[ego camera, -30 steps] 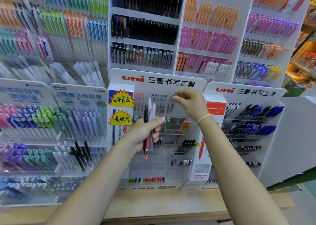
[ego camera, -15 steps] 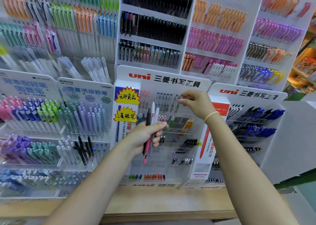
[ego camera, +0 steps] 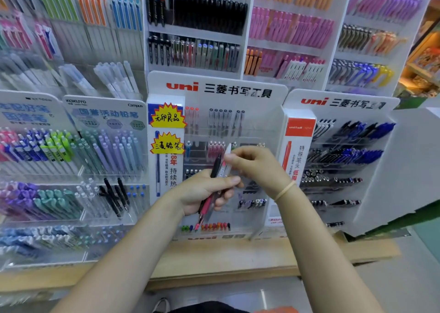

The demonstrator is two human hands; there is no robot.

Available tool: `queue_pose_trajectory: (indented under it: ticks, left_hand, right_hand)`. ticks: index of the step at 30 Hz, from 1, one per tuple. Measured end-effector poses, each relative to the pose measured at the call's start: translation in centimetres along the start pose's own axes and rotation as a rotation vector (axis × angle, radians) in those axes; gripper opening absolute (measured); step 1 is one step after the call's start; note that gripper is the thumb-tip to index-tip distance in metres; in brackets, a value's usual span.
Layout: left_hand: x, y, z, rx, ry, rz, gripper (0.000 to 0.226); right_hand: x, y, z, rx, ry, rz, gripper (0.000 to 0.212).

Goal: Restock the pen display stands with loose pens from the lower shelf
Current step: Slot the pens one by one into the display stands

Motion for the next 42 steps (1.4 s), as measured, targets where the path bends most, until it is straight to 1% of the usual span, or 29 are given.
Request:
queue_pose_trajectory:
  ticks: [3,6,9,11,13,16,18,20,23,25,29,33,37,42]
  left_hand:
    - [-0.3,-0.1,1.6,0.040,0.033,-0.045,0.031]
    - [0.2,-0.3,2.8,0.042,0.035,-0.106,0.035]
    - [1.0,-0.3,3.6,0.025,-0.006,-0.252,0.041]
    - [1.3,-0.1,3.9,-0.009,-0.073,-0.372,0.041]
    - [1.3,0.2,3.8,-0.084,-0.164,-0.474,0.039]
    - [1.3,1.0,3.4,-0.198,-0.268,-0.544,0.032]
    - [1.0,1.3,3.3,-0.209,-0.273,-0.548,0.028]
    - [0.4,1.5,3.3,-0.202,-0.250,-0.523,0.031]
    - [-0.7,1.7,3.5,-0.196,-0.258,-0.478,0.035]
    - [-1.1,1.8,3.4,-0.207,-0.270,-0.460,0.029]
    - [-1.5,1.8,2.6,-0.210,-0.150,-0.395,0.026]
    - [-2.0,1.9,1.7,-0.213,-0.015,-0.316,0.026]
    - [-2.2,2.1,0.8,-0.260,0.064,-0.332,0.022]
    - [-1.6,2.6,-0.2,-0.280,0.049,-0.409,0.019]
  right_hand:
    - [0.0,-0.8,-2.3,-0.075,0.081,-0.043,0.015]
    - [1.0,-1.5,-4.2,-0.115,0.180,-0.168,0.017]
    - [2.3,-2.5,-5.8,-0.135,0.347,-0.287,0.011]
    - [2.5,-3.2,-6.6,-0.127,0.411,-0.318,0.008]
    - [2.3,-3.9,-7.2,-0.135,0.441,-0.275,0.008]
    - [1.2,-4.9,-7.7,-0.167,0.392,-0.097,0.005]
    - [0.5,-5.5,-7.8,-0.152,0.338,-0.005,0.008]
    - [-0.2,-5.8,-7.7,-0.118,0.322,0.011,0.011]
    - [-0.6,-6.0,-7.7,-0.080,0.297,0.011,0.013]
    - [-0.3,-5.9,-7.7,-0.068,0.283,-0.018,0.013]
    - [1.9,-4.6,-6.6,-0.038,0.298,-0.123,0.022]
    - [3.0,-2.7,-4.7,0.031,0.298,-0.061,0.021]
    - [3.3,-1.2,-3.8,0.043,0.297,-0.074,0.022]
    - [3.2,0.1,-2.9,0.051,0.309,-0.059,0.019]
Point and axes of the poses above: each hand's wrist, its own y-axis towards the middle knuckle, its own x-axis out of the back of the hand, z = x × y, the point moved 2 cm from there along y, towards the middle knuckle, and after that the axes turned 1 degree about -y, right-handed, at the moved point
